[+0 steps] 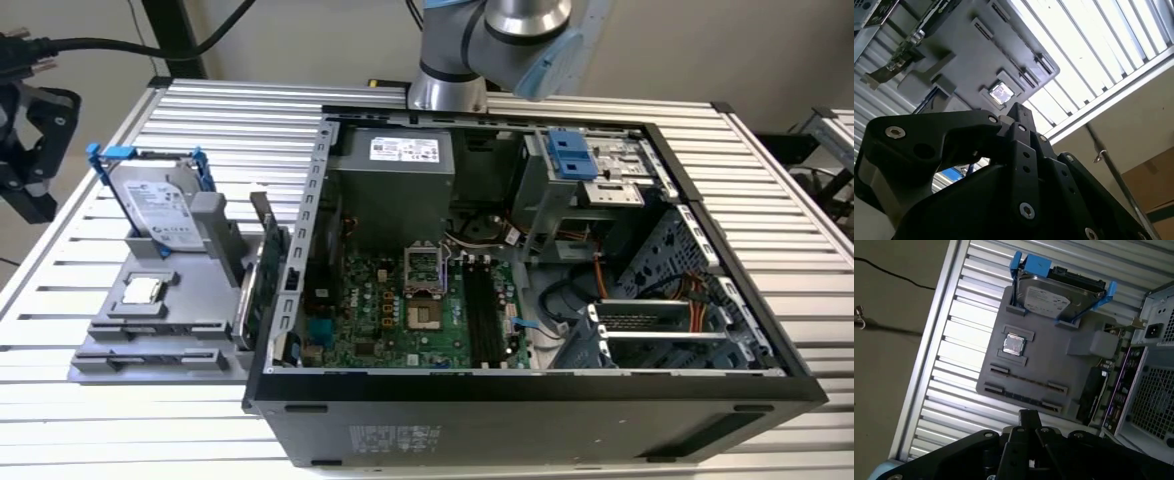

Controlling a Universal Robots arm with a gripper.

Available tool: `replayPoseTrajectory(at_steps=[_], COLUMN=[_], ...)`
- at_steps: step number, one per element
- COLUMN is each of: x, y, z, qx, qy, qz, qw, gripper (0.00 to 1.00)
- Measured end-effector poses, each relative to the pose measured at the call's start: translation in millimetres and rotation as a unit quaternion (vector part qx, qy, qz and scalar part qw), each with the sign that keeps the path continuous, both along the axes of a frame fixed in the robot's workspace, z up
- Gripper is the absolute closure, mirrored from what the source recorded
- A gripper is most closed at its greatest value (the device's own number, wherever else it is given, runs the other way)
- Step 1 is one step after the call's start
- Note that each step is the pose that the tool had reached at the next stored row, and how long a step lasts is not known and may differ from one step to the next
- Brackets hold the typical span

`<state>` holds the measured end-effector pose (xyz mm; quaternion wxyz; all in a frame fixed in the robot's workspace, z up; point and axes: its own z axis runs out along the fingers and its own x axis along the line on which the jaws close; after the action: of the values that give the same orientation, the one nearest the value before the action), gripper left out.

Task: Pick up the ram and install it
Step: 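Pick up the ram and move it above insertion slot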

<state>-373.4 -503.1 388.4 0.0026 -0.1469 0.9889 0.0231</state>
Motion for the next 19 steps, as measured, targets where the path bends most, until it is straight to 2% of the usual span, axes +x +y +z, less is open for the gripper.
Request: replayPoseTrajectory(at_steps=[3,6,10,12,15,19], x=[0.0,0.0,0.0,0.0,0.0,0.1], y=[0.0,0.0,0.0,0.0,0.0,0.0], z=[0.0,0.0,0.0,0.0,0.1,0.0], qx=[0.0,-0.0001,-0.0008,-0.0014,-0.0021,-0.0028], qy=[0.0005,0.0005,0.0003,0.0001,-0.0014,-0.0048], qz=[0.007,0.023,0.057,0.075,0.102,0.137], qw=[0.99997,0.99973,0.99835,0.99715,0.99483,0.99054], gripper=[1.0,1.0,1.0,1.0,1.0,1.0])
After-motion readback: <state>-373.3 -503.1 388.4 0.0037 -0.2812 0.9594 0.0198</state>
